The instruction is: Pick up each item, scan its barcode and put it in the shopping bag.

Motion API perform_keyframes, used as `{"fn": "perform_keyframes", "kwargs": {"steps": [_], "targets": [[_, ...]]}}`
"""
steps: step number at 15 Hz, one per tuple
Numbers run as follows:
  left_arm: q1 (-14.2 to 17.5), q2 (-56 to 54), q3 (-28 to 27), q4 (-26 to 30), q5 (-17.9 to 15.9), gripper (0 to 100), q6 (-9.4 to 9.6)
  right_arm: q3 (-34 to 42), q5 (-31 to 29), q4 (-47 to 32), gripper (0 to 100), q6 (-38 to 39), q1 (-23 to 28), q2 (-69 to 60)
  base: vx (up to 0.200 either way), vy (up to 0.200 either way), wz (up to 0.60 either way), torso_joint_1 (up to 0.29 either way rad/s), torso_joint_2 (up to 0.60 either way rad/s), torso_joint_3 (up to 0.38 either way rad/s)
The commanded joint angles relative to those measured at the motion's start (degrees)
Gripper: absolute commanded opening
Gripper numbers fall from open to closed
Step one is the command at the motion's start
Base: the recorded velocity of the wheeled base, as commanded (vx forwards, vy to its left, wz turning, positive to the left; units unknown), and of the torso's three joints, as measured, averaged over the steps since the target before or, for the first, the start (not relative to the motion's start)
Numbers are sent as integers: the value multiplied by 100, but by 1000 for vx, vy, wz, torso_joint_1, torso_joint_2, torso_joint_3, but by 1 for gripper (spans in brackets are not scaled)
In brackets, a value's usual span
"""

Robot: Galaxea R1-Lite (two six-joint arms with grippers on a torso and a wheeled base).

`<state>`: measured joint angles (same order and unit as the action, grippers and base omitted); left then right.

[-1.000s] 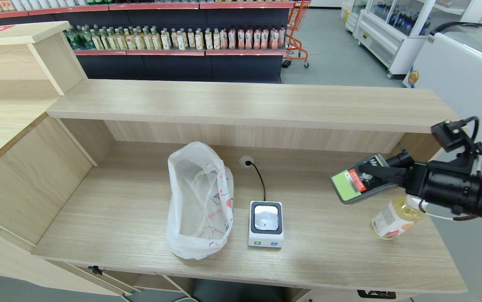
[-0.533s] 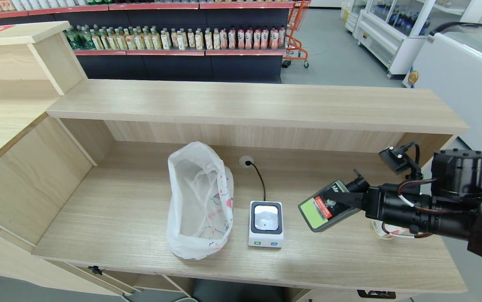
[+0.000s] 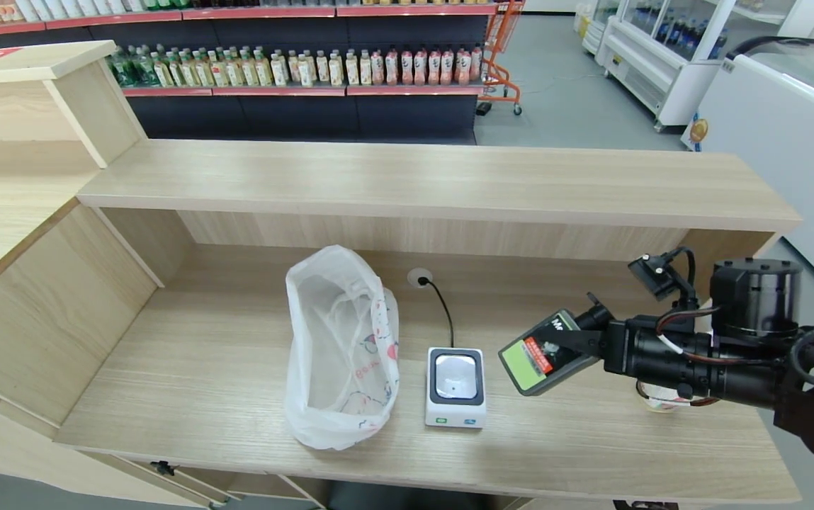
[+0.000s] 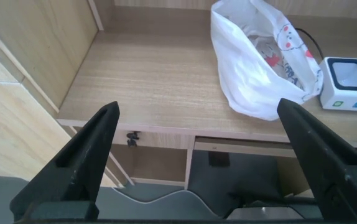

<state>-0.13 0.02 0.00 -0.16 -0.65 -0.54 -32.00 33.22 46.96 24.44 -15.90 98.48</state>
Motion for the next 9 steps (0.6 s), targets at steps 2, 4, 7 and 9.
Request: {"fn": "perform_keyframes", "kwargs": {"steps": [2, 4, 7, 9], "targets": [[-4, 6, 0, -2, 3, 100, -25, -43, -334, 85, 0, -150, -107, 242, 0, 200, 0, 27, 12, -5], [-4, -2, 0, -2, 3, 100, 10, -70, -439, 235, 0, -432, -107, 480, 0, 200, 0, -10, 0, 7], [-4, 6, 0, -2, 3, 100, 10, -87, -852, 288, 0, -801, -107, 884, 0, 0, 0, 0, 0, 0], [-4, -2, 0, -2, 3, 100, 18, -113, -905, 569, 0, -976, -133, 1183, 0, 0, 0, 0, 0, 0]]}}
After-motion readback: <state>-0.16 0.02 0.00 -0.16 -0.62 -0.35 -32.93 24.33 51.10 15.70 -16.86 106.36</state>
